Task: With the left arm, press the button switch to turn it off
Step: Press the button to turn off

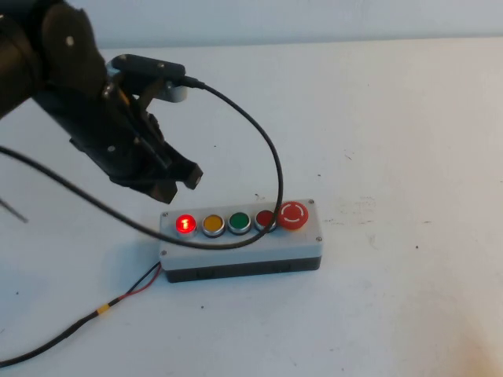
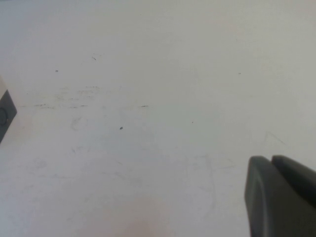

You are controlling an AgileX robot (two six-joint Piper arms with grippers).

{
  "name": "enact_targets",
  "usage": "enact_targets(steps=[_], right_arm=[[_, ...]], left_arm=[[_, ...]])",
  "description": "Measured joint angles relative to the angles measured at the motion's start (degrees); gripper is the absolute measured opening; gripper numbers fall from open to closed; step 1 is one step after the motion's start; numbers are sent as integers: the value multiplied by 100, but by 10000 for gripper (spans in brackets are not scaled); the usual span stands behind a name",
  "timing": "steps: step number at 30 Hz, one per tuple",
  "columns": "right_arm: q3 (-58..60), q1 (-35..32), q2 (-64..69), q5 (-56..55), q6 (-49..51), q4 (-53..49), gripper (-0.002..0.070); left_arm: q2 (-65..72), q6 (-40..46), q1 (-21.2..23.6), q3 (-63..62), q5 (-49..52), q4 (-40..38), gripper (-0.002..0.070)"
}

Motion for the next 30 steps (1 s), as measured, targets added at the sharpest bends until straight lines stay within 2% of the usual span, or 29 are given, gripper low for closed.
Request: enact_targets(steps=[8,30], right_arm=[[0,0,0,0,0,0,-16],[0,0,0,0,0,0,-16]], left_arm=[[1050,-34,-36,-961,454,83,-4],[1587,117,-108,-1037,480,59,-4]])
